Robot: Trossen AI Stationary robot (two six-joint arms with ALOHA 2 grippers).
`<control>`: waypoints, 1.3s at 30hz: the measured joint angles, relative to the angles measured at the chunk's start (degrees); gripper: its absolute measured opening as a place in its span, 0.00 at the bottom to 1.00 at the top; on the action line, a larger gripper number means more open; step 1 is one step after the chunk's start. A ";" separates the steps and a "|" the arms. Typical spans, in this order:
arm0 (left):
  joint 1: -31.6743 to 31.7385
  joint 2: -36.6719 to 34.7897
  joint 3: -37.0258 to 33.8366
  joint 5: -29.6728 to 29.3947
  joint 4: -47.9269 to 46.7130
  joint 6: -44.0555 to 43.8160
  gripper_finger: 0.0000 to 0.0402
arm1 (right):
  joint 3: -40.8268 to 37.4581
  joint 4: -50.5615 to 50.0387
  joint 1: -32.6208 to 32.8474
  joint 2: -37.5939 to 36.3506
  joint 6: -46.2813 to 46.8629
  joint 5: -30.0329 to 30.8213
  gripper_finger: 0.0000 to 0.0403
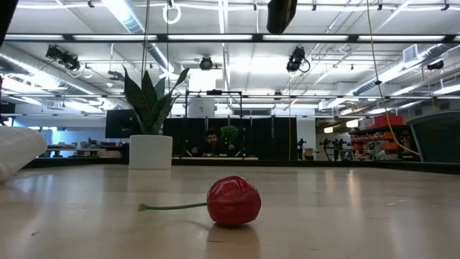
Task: Pick and placing Produce into tupperware
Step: Put the yellow corn into the white bin
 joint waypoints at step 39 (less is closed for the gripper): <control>0.24 -0.07 0.11 3.20 4.58 -6.75 0.50 | -0.07 -2.92 0.92 0.04 -2.46 -7.29 0.03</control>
